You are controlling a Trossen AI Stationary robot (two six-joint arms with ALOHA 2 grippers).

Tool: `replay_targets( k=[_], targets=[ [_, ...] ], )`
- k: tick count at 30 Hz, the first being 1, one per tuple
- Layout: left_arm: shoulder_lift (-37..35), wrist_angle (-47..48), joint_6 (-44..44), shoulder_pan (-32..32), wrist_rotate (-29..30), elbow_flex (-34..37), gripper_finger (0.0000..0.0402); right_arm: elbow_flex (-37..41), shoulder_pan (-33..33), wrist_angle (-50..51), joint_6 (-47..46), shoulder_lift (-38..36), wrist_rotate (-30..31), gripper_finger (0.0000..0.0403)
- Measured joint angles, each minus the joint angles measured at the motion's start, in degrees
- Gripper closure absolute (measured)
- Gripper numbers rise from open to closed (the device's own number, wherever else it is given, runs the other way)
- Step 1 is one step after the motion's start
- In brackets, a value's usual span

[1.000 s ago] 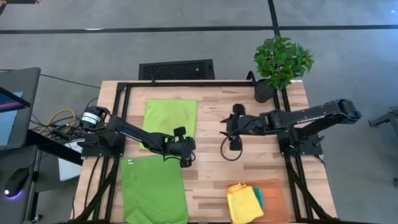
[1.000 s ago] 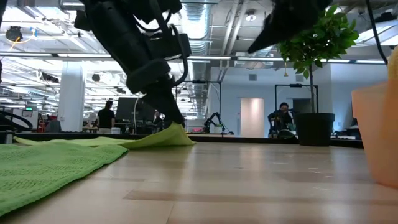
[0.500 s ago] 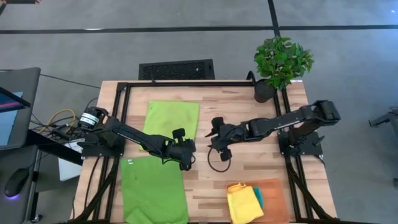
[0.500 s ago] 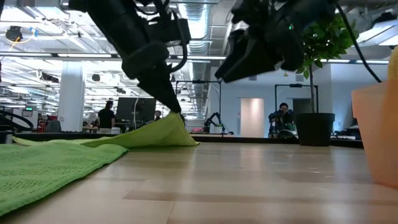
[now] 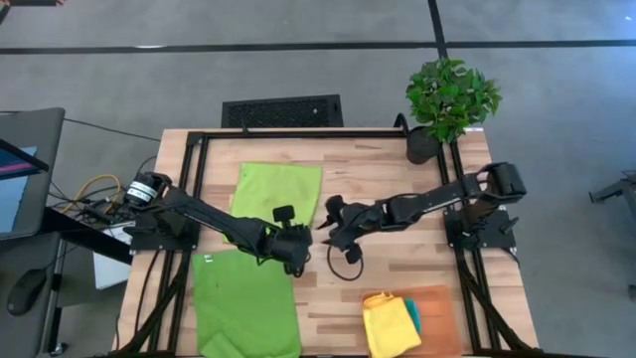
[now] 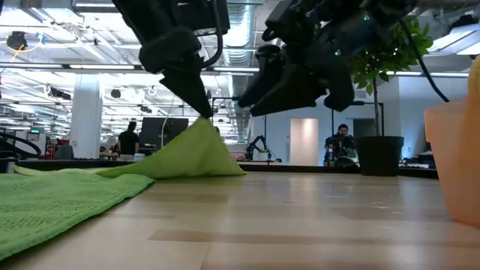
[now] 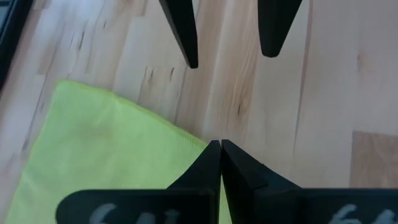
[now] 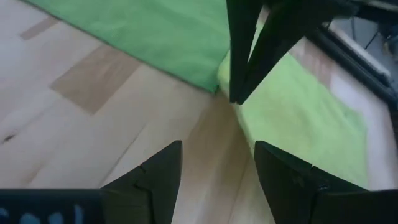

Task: Fold microfiber towels
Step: Fold the light green microfiber towel

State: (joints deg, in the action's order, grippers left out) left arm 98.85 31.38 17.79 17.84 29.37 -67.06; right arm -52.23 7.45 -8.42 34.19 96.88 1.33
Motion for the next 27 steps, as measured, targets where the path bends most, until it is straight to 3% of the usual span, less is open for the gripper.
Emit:
replay_targets(
  k=[10, 17, 27],
  targets=[
    [0.02, 12.00, 3.18, 0.55, -1.67, -7.88, 0.0401, 0.00, -0.44, -5.10, 5.16, 2.91, 0.01, 0.0177],
    [0.03, 16.84, 3.07, 1.30, -3.57, -12.57, 0.0401, -0.01, -2.90, -5.61, 3.92, 3.26, 0.11, 0.0177],
    [0.04, 26.10, 3.37, 3.17, -3.11, -20.21, 0.0401, -0.04, -5.40, -8.48, 3.33, 9.48, 0.25, 0.0177]
  ],
)
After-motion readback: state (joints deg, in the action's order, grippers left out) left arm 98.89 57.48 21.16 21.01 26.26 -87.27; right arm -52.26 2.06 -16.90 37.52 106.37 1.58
